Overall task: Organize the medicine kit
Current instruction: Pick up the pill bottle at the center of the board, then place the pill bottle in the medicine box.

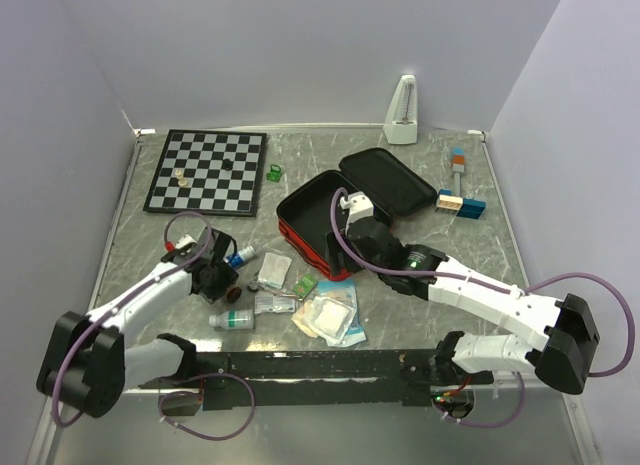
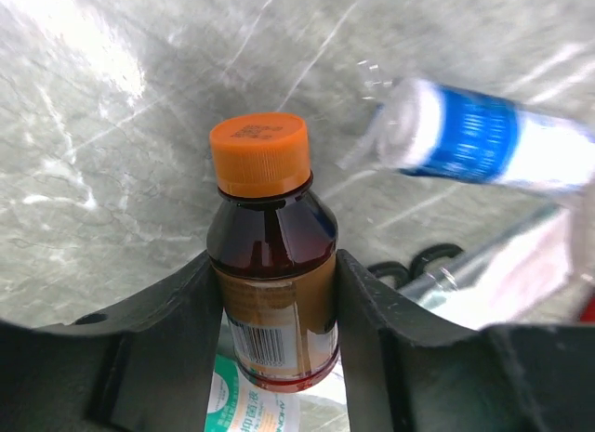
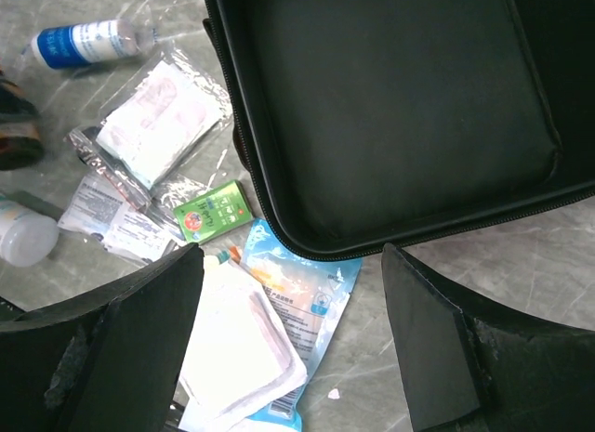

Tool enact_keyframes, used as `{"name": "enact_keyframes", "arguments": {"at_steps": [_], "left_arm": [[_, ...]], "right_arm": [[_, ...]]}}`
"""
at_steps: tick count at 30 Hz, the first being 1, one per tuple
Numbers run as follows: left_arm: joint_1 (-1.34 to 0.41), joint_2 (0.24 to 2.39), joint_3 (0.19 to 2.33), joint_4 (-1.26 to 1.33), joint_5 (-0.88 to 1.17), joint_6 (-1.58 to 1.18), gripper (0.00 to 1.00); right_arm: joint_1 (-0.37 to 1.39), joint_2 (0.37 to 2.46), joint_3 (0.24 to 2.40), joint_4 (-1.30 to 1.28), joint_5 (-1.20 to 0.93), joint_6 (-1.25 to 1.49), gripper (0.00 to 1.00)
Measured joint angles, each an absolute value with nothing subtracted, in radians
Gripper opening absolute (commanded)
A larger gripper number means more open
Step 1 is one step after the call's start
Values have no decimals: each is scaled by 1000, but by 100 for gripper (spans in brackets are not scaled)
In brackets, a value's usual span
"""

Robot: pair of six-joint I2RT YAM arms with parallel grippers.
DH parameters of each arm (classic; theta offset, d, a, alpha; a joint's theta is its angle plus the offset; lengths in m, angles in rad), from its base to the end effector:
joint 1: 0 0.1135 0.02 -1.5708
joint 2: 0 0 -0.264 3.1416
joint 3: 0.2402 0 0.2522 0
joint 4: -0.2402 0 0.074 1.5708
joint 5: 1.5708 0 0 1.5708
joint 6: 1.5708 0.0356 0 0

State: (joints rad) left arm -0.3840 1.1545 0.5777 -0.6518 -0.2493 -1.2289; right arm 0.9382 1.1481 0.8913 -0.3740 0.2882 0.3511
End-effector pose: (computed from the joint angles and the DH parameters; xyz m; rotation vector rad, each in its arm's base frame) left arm 0.1773 -0.0622 0.1694 -1.1712 2.4616 -0.1036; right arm 0.1567 0.1966 0.2863 -0.4805 2.1492 0.4157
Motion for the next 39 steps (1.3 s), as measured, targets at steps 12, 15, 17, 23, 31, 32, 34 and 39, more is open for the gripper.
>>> {"name": "enact_keyframes", "arguments": {"at_steps": [12,15,17,23,31,32,34,39], "left_arm": [[-384,871,773,-634,-245,-957,50],[-394,857,813,-517,-136,-846,51],[-424,907,860,-432,-61,-764,52],[-558,1287,1124,-237,168,-414,50],[-571,1756,1466,-326,400,-12,44],[-568,1796,1508,-348,412,23,44],[-562,1872,1589,-395,434,99,46],[-551,1965,1664,-479,436,223,50]], "right_arm": [[938,1117,898,-408,325,342,83],[938,1075,898,-413,344,339,82],[938,1045,898,-413,365,339,81],[938,1003,896,-441,477,348,81],[938,939,876,-479,506,348,81],[938,932,876,-483,505,347,81],[938,924,875,-489,504,347,81],[938,933,858,-493,505,352,81]]}}
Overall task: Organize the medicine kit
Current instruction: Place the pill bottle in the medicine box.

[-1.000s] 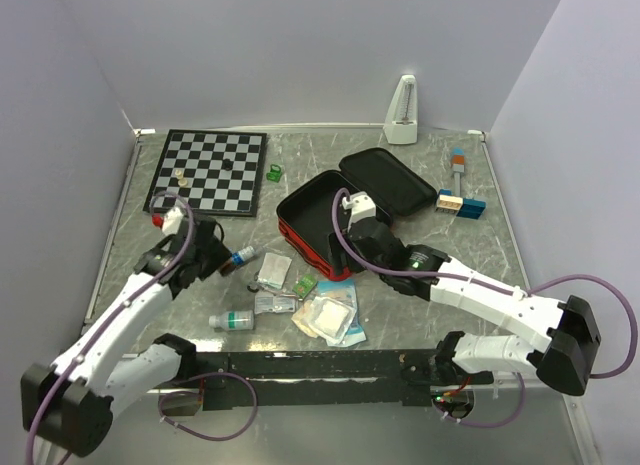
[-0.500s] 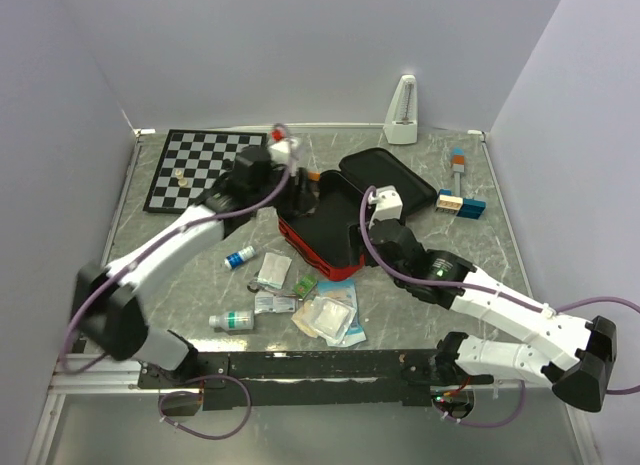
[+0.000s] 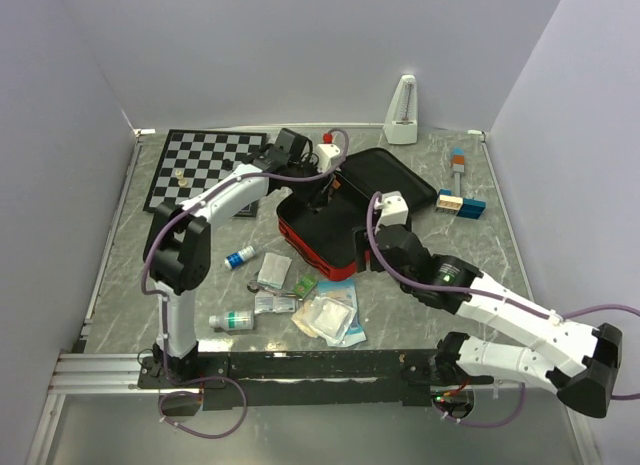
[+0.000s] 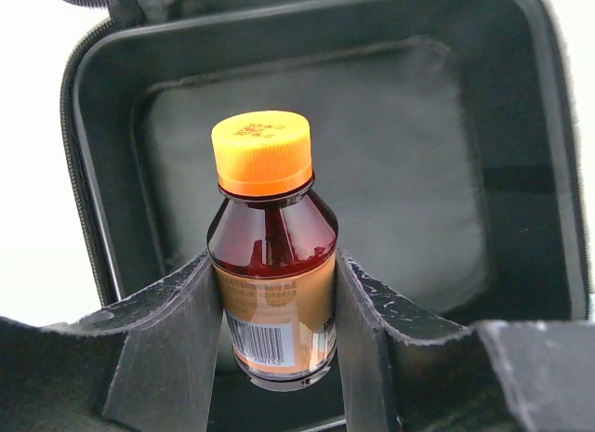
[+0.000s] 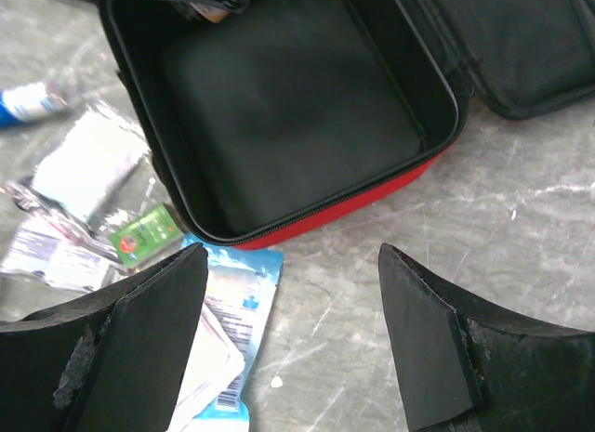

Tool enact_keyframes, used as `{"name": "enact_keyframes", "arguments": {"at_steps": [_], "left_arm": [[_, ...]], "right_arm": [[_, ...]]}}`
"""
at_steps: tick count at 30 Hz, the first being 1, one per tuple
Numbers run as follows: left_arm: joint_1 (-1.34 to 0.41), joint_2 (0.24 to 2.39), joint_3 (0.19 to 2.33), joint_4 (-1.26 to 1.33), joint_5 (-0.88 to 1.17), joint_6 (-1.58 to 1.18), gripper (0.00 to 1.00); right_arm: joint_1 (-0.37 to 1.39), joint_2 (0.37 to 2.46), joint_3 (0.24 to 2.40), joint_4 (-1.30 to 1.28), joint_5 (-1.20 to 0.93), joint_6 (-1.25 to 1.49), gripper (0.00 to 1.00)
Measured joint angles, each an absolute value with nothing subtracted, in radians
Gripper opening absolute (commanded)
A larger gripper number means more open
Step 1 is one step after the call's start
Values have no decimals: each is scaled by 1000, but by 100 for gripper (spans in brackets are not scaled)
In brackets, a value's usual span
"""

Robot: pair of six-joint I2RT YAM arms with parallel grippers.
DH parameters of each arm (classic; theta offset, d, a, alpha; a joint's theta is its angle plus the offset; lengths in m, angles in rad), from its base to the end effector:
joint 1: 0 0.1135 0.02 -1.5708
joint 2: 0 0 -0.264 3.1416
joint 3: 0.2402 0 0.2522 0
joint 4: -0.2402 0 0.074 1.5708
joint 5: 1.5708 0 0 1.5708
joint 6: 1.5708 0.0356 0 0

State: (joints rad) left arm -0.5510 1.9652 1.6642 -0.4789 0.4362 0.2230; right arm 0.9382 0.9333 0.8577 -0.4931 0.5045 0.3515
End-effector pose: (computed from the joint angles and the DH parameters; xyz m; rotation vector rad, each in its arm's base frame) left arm 0.3744 -0.2477 0.2672 1.0868 2.0913 -0.6731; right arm 0.1323 0.1513 0.3103 -0.3159 2.0471 0.2527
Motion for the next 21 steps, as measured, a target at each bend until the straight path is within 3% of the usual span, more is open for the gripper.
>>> {"name": "enact_keyframes", "arguments": {"at_steps": [16,21], "left_arm": [[-584,2158,1795,-526,187,286,53],[-615,2213,1802,-514,123,286,59]], "right_arm": [[938,1011,842,-496,503,397,81],[938,978,815,-501,503,410,81]]}}
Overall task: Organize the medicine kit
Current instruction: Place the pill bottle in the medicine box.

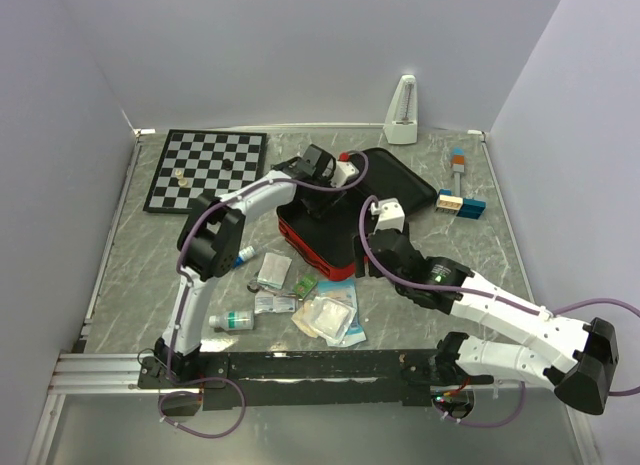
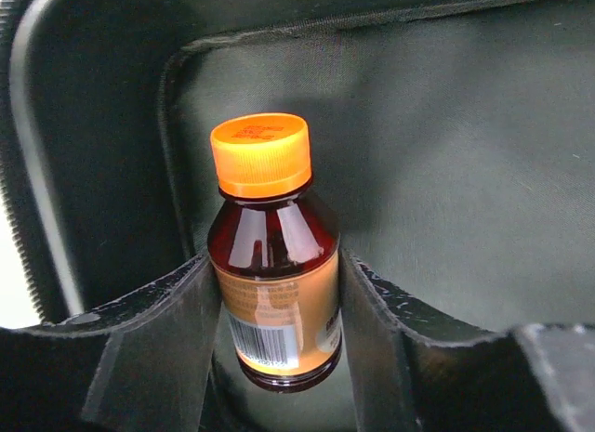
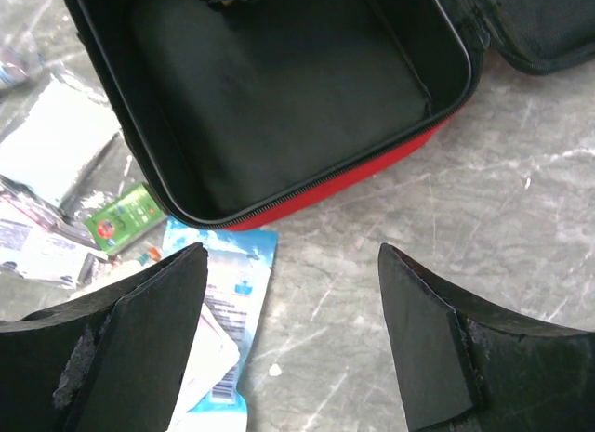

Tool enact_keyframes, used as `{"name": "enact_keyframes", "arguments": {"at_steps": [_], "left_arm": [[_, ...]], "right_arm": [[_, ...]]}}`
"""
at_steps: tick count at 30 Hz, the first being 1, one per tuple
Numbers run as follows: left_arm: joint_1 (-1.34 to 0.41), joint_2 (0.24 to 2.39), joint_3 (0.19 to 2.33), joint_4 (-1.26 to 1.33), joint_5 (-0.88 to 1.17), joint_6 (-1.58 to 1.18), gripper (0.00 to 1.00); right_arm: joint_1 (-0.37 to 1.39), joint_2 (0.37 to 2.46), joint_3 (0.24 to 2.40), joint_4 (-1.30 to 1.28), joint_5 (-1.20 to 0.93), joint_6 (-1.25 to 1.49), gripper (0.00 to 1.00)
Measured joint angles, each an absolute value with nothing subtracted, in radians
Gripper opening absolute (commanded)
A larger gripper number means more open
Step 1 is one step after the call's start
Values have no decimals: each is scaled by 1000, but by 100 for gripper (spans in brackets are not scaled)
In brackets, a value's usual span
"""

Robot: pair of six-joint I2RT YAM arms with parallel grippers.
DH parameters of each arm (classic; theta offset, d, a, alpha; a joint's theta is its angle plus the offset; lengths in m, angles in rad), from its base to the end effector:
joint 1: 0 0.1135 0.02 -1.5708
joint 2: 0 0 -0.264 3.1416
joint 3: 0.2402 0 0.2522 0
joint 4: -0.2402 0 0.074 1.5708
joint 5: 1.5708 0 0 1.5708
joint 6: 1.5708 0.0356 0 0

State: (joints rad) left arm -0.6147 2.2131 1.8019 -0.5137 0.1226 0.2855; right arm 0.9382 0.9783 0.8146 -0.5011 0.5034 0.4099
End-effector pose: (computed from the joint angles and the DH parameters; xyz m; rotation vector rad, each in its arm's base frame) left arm 0.3998 -0.2876 0.1947 1.1379 2.2365 -0.2895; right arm 0.1361 0.1566 0.2869 -0.2992 2.1288 0.2195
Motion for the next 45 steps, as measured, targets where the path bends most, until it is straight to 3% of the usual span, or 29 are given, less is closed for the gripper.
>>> {"name": "enact_keyframes", "arguments": {"at_steps": [9,10,12,16,21,26,33,45], "left_arm": [[-635,2234,1846,-465,17,249,70],[-636,2233,1849,-456,10,241,77],[-637,2229,1848,-452,7,225,79],[-641,2169,1791,-436,-7,195,70],[-653,2017,1666,-431,-24,86,49],[-679,1930,1540,-397,-48,-72,37],[-684,2028,1551,-438,-80,-196,34],[-681,2131,1634,-448,-160,-277,39]], "right_arm": [[938,963,796,-519,500,430,81],[938,962,796,-519,499,430,81],[938,959,796,-520,499,430,81],[938,955,796,-520,495,430,81],[938,955,794,-517,489,431,80],[938,956,789,-517,485,431,80],[938,957,789,-517,485,431,80],[938,957,785,-517,485,431,80]]}}
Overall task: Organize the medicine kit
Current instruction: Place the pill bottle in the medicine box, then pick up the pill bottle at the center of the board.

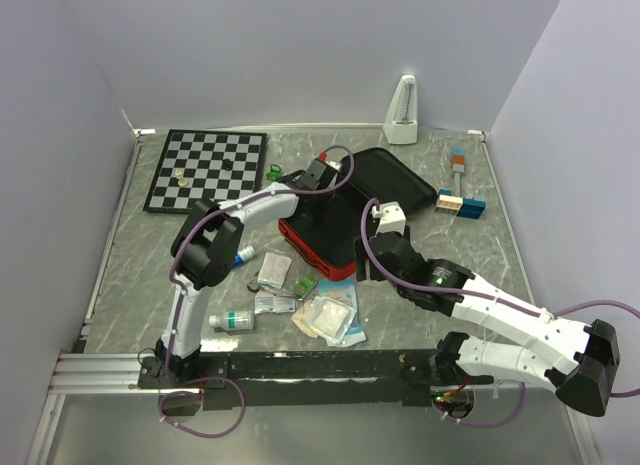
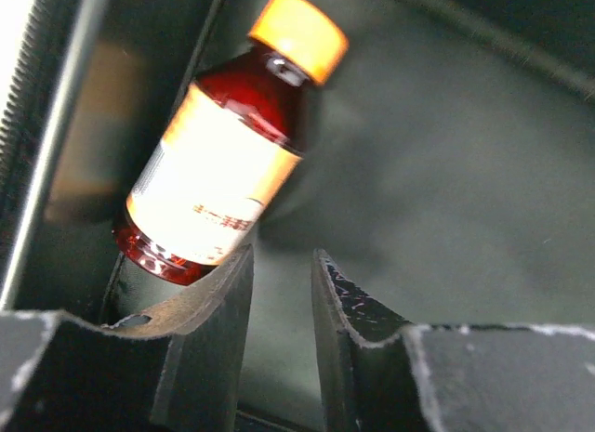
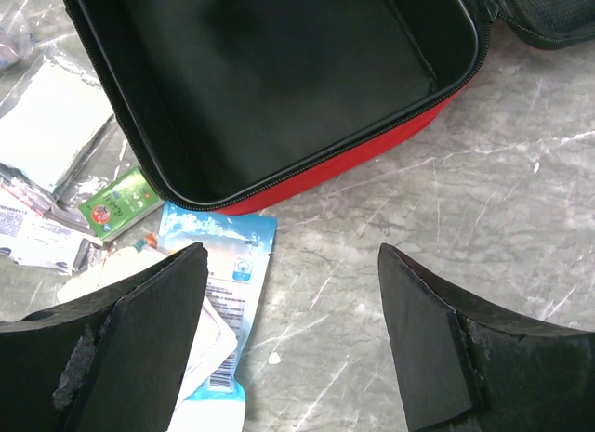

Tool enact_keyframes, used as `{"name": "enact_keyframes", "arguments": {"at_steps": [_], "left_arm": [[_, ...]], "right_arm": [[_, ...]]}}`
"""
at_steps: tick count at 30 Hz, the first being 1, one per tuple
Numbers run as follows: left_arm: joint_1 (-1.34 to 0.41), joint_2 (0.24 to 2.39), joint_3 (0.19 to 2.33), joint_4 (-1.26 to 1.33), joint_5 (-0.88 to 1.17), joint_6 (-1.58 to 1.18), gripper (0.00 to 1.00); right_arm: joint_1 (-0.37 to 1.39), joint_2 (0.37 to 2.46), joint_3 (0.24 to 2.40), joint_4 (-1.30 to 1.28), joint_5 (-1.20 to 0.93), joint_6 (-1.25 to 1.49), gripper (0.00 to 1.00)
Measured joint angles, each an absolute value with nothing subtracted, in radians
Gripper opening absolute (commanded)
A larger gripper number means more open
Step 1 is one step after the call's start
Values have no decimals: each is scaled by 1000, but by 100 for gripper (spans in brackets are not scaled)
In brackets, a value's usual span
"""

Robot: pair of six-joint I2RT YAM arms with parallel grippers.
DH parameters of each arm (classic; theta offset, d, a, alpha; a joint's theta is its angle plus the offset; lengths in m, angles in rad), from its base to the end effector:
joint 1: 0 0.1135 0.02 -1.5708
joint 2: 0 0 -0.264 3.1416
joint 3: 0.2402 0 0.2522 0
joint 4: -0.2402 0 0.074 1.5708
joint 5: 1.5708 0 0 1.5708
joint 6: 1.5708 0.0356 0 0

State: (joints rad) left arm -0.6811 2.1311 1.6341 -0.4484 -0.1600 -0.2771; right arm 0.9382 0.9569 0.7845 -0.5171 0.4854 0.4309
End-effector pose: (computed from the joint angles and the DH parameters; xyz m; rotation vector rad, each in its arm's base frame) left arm 0.3672 -0.2904 0.1846 0.4396 2.4708 -0.1954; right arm 0.1322 0.1522 0.2793 -0.2983 2.1570 0.2301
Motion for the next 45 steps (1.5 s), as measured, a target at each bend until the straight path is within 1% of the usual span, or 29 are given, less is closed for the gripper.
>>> {"name": "enact_keyframes", "arguments": {"at_steps": [3,9,11,13,17,18,20,21,22,24,27,29,31,34,37,42,45], "left_arm": [[-681,2131,1639,-416,-170,-295,41],[-681,2137,1661,-382,-182,-327,38],[-679,2129,1655,-356,-182,-329,41],[-679,2085,1597,-315,-181,-332,48],[-678,1861,1410,-296,-205,-339,68],[-680,1782,1364,-297,-226,-346,74],[-682,1593,1266,-291,-286,-378,93],[-683,1506,1222,-287,-316,-396,99],[-684,1409,1168,-277,-348,-433,96],[-673,1198,1035,-271,-400,-534,96],[-621,1028,889,-276,-404,-641,96],[-575,987,806,-296,-390,-692,98],[-551,996,761,-326,-373,-719,99],[-546,1032,708,-388,-337,-754,99],[-546,1015,675,-449,-327,-825,98],[-551,866,601,-585,-353,-1069,96],[-561,700,553,-678,-378,-1235,96]], "right_arm": [[938,957,785,-517,485,431,80],[938,957,785,-518,485,435,80],[938,957,785,-518,485,438,80],[938,957,785,-517,482,438,80],[938,957,785,-517,471,438,80],[938,957,785,-517,468,438,80],[938,957,785,-516,462,438,80],[938,957,784,-513,459,438,80],[938,957,783,-508,455,438,80],[938,957,781,-498,449,438,80],[938,957,779,-489,440,438,80],[938,957,779,-484,434,437,80],[938,957,779,-481,426,437,80],[938,957,779,-474,417,437,80],[938,960,776,-464,404,438,80],[938,988,759,-427,334,428,82],[951,1017,759,-384,257,405,84]]}}
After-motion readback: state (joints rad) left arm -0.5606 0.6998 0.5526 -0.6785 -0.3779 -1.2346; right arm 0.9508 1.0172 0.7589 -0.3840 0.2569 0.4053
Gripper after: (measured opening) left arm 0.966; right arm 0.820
